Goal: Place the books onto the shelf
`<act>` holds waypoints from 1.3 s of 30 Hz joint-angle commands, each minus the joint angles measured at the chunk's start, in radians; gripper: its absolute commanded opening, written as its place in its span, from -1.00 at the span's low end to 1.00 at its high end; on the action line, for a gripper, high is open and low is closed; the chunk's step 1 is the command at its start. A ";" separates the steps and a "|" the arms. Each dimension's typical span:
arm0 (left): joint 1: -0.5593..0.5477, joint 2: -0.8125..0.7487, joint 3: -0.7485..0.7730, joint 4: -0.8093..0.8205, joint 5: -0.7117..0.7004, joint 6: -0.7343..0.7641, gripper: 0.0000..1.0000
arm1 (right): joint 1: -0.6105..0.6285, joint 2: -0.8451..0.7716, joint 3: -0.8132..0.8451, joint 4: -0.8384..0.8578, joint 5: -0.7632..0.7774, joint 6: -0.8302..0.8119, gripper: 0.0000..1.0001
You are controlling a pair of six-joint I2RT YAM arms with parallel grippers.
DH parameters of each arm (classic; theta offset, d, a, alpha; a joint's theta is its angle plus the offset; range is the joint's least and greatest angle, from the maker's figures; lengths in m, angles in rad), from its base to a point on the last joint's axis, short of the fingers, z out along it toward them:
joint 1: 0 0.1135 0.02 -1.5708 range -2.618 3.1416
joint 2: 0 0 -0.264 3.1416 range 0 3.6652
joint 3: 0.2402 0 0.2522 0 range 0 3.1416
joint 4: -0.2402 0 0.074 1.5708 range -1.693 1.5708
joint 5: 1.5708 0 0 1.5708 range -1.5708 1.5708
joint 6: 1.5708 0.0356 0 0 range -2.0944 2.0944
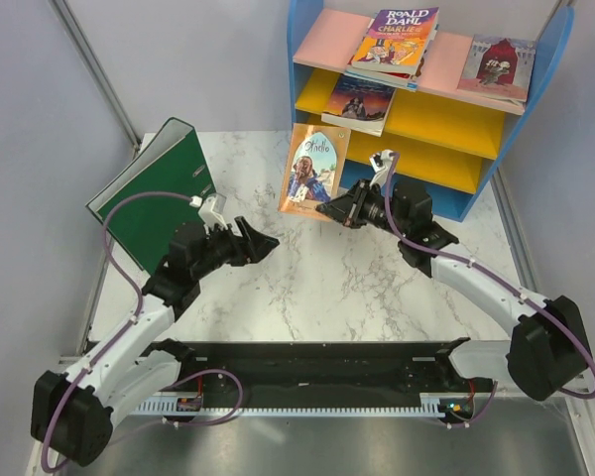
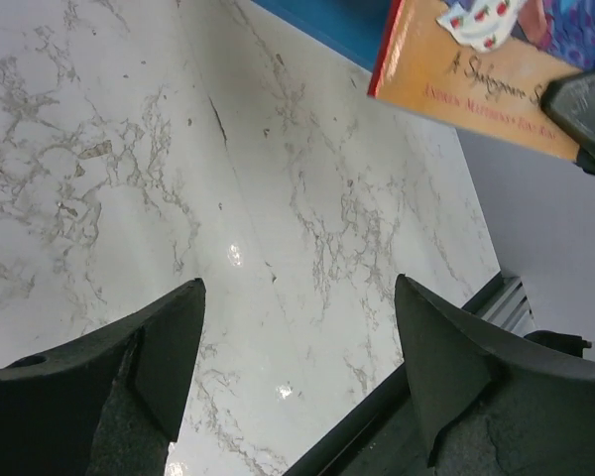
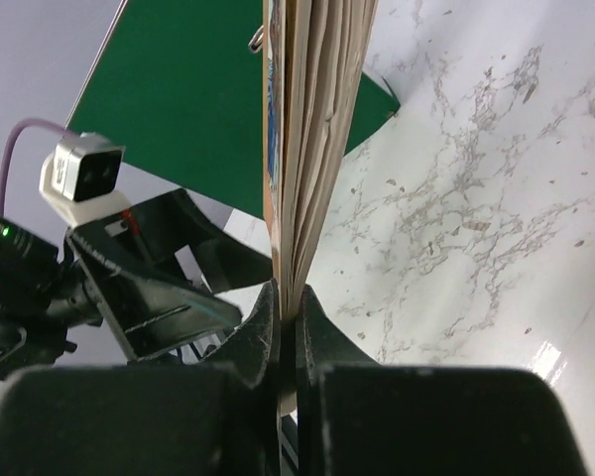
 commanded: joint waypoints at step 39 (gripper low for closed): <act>-0.004 -0.182 -0.118 -0.131 0.001 0.007 0.74 | -0.341 0.266 0.347 0.164 -0.264 0.338 -0.74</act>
